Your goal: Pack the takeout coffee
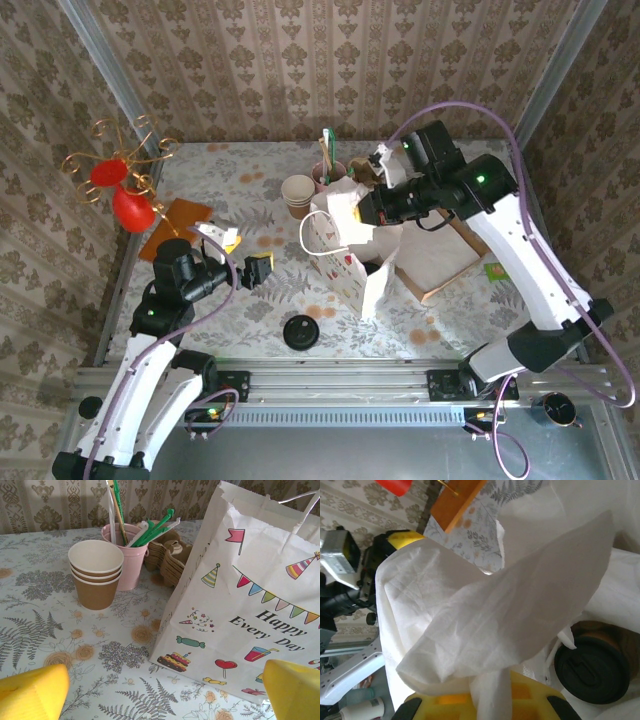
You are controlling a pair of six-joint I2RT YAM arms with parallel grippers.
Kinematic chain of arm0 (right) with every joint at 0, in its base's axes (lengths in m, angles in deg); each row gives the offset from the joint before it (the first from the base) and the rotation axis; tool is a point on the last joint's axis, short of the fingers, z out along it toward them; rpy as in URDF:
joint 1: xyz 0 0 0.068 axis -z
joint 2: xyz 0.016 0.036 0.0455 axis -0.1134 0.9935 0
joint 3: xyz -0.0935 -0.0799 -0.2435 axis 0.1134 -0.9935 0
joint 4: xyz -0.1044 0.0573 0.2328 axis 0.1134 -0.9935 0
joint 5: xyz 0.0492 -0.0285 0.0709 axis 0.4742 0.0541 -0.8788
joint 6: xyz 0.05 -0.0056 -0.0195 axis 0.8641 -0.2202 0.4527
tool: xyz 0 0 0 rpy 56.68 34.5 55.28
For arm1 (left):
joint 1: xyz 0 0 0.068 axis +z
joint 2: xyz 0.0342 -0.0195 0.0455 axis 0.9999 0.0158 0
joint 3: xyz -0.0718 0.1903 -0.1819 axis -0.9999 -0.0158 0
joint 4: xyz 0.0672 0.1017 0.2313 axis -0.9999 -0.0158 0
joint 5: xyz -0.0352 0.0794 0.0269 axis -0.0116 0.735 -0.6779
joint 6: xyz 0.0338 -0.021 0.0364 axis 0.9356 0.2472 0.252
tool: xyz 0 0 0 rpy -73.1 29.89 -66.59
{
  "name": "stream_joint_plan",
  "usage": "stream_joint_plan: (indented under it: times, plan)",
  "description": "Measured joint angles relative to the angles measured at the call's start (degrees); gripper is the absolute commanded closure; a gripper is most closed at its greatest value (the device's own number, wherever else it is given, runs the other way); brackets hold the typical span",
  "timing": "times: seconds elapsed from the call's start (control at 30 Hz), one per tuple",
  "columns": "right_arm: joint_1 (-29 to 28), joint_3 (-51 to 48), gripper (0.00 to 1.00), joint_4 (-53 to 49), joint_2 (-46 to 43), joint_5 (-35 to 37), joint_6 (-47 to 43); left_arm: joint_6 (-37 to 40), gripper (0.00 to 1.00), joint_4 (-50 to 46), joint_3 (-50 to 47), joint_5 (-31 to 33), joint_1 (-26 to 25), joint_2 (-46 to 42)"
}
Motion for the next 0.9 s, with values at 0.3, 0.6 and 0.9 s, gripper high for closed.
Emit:
stream_joint_plan:
  times: [0.3,0.6,0.9]
  plan:
    - [0.0,0.0,1.00,-2.3,4.4,3.8,-1.3,0.2,0.00,-0.2,0.0,0.0,0.2,0.0]
    - [0.4,0.0,1.00,-2.3,4.8,6.2,-2.3,0.4,0.00,-0.3,0.0,0.0,0.2,0.0]
    - [0.7,0.0,1.00,-2.3,4.8,7.5,-3.3,0.4,0.00,-0.4,0.0,0.0,0.2,0.0]
